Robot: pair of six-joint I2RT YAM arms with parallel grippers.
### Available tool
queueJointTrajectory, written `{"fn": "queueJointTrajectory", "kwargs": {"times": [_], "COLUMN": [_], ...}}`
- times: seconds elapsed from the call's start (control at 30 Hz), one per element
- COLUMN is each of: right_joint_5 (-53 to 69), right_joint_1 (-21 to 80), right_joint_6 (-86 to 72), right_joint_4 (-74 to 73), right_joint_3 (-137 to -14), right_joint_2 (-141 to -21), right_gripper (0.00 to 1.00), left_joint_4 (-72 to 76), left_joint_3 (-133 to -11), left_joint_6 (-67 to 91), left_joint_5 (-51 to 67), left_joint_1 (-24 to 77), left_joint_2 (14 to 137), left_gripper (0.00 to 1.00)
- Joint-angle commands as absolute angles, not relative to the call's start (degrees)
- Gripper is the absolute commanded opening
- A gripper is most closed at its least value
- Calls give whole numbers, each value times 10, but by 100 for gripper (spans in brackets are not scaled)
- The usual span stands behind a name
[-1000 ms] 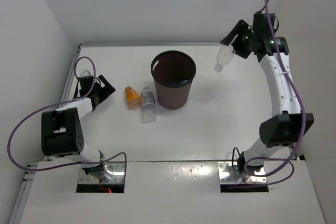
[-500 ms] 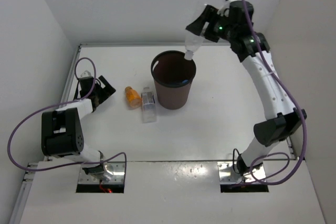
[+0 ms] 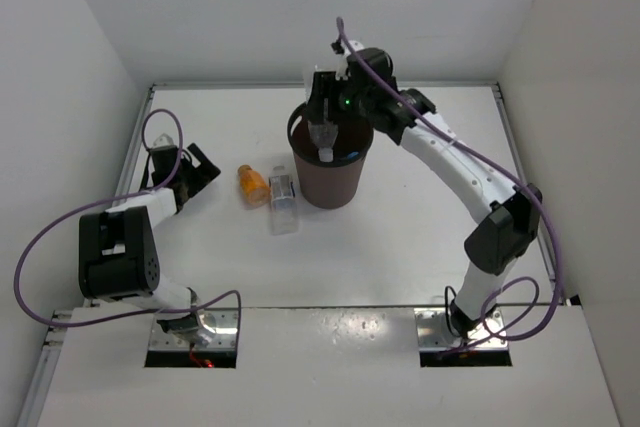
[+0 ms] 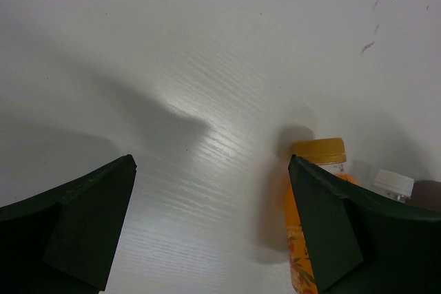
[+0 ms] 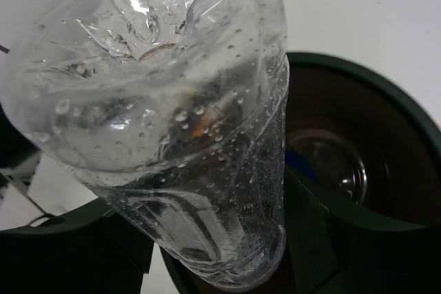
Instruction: Put the plastic bottles in the bin
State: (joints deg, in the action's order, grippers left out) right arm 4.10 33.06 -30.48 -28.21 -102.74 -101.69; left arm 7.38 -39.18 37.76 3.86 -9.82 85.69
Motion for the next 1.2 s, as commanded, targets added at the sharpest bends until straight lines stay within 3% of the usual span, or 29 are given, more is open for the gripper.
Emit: {"fn": "queueJointTrajectory", "kwargs": {"times": [0.0, 0.07, 0.2, 0.27, 0.33, 0.47, 0.63, 0.93, 1.17], "right_joint_5": [-3, -19, -54, -69, -69, -61, -55, -50, -45], "right_joint_1": [345, 351, 337, 337, 331, 331, 331, 326, 326], "right_joint_6": [-278, -260, -248, -224, -216, -221, -260, -266, -283], "right_joint_4": [-226, -245, -271, -271, -291, -325, -192, -206, -206], "right_joint_3": [-1011, -1036, -1119, -1179, -1243, -1239, -1022, -993, -974], "right_joint_2": [-987, -1000, -1008, -1008, -1023, -1024, -913, -896, -890], "right_gripper": [60, 73, 79, 94, 100, 100, 100, 100, 100], "left_joint_4": [85, 85, 90, 91, 62, 50, 45, 38, 44], "left_joint_3": [-416, -416, -416, -438, -459, -464, -453, -440, -491], "left_joint_6": [380, 397, 436, 436, 430, 430, 435, 430, 436], "left_joint_5": [44, 33, 11, 3, -19, -33, -16, -5, 4], "left_joint_1": [-95, -90, -76, -64, -40, -12, 4, 26, 81], "left_joint_2": [842, 842, 837, 837, 837, 837, 824, 819, 886], "left_gripper": [100, 100, 100, 100, 100, 100, 100, 100, 100]}}
